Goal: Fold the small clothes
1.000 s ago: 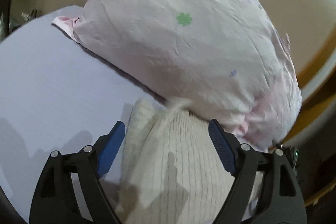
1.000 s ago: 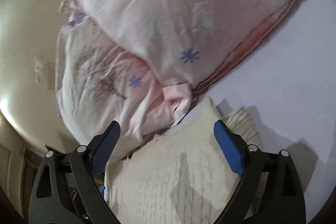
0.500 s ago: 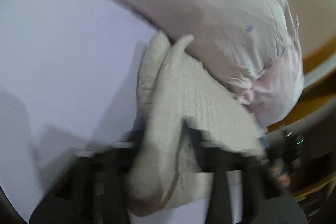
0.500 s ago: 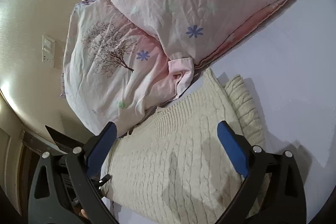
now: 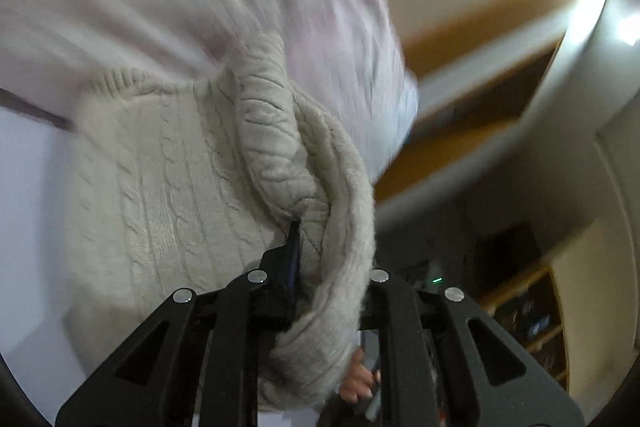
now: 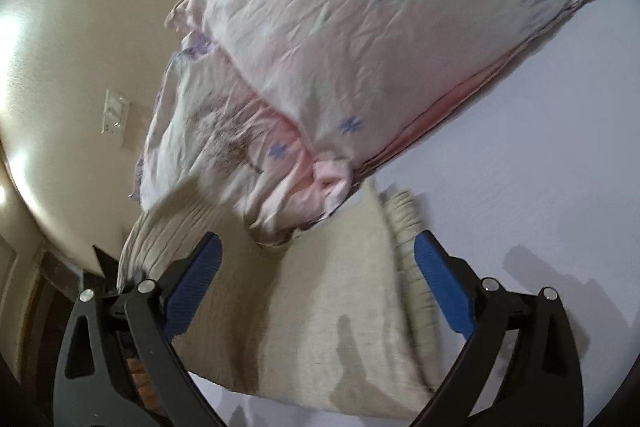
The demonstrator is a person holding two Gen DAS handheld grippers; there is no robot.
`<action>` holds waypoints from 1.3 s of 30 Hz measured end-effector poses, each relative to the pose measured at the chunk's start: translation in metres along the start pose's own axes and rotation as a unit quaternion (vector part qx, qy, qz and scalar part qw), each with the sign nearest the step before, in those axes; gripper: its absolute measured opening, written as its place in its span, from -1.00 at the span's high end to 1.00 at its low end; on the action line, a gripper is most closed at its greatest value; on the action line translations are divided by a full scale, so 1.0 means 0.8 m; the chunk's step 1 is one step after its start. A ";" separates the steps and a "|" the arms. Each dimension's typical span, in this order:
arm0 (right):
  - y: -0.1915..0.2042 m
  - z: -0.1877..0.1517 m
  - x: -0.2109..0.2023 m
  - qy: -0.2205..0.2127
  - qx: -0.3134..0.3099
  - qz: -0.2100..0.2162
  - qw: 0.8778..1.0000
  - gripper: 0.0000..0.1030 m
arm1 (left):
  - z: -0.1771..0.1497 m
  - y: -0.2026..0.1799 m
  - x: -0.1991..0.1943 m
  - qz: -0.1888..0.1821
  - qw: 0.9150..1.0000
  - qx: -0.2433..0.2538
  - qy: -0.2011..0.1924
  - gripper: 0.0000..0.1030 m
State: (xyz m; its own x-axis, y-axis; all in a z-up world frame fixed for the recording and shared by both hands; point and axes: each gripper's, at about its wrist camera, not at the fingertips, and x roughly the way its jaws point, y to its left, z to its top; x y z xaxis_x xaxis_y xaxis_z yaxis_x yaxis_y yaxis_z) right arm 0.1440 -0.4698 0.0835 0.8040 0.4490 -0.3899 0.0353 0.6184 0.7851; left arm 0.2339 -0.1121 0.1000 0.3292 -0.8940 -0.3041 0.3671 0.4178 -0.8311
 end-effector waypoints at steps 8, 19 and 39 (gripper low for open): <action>-0.015 0.016 -0.010 0.030 -0.013 -0.043 0.999 -0.93 | -0.043 -0.036 0.073 -0.043 0.994 0.062 0.081 0.21; -0.025 0.004 0.098 0.204 -0.001 -0.074 0.976 -0.95 | -0.033 0.066 -0.026 0.223 0.974 0.019 0.033 -0.50; 0.102 -0.063 0.125 0.191 -0.206 -0.019 0.959 0.28 | -0.040 0.047 -0.113 0.218 0.969 0.118 0.010 -0.02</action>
State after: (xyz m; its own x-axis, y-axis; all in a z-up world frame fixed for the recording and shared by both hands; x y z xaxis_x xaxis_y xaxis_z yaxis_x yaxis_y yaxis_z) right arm 0.1972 -0.3422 0.0840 0.5270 0.5769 -0.6241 -0.2418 0.8058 0.5406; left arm 0.1898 -0.0206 0.0812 0.4821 -0.6257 -0.6133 0.3860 0.7801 -0.4924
